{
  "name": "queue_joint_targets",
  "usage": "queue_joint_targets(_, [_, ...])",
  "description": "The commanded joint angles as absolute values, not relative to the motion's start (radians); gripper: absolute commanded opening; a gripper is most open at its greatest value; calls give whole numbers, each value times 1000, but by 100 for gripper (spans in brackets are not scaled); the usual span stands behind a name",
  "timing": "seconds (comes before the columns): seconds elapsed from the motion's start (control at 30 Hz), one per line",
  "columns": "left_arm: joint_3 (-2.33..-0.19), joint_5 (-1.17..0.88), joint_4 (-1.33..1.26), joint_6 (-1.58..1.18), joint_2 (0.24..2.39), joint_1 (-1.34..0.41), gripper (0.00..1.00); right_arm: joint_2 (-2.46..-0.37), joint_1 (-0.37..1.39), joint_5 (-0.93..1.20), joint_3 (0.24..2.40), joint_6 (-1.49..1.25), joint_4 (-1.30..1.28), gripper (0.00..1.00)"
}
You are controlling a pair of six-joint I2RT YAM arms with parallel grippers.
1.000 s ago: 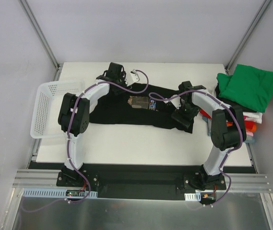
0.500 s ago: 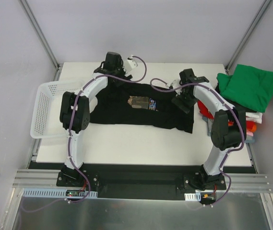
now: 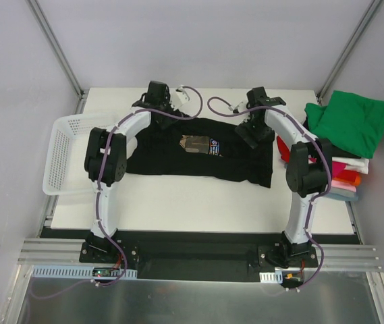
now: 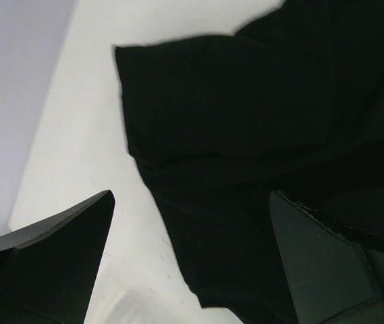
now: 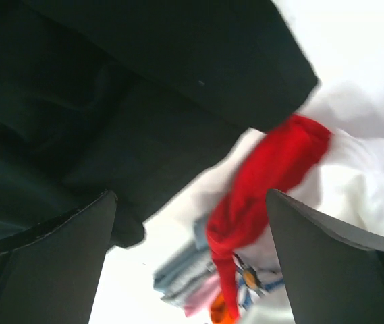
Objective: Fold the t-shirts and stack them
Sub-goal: Fold the tshirt
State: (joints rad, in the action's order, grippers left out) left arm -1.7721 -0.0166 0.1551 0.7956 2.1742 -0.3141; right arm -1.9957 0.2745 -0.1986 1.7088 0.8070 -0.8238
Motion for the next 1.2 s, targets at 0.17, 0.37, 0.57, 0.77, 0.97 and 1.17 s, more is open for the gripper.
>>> queue_joint_targets(0.17, [-1553, -90, 233, 795, 1933, -314, 99, -2017, 265, 49, 1747, 721, -922, 96])
queue_joint_targets(0.37, [-1486, -80, 236, 810, 1953, -313, 99, -2025, 265, 52, 1698, 719, -910, 96])
queue_joint_targets(0.57, [-1480, -90, 239, 795, 1971, -314, 99, -2023, 264, 54, 1658, 724, -902, 96])
queue_joint_targets(0.77, [-1450, -100, 239, 759, 1907, -314, 99, -2014, 264, 57, 1635, 732, -891, 96])
queue_joint_targets(0.97, [-1382, -97, 252, 749, 1798, -334, 99, -2016, 264, 58, 1618, 733, -885, 96])
queue_joint_targets(1.17, [-1299, -98, 256, 732, 1666, -362, 99, -2022, 264, 55, 1612, 735, -885, 96])
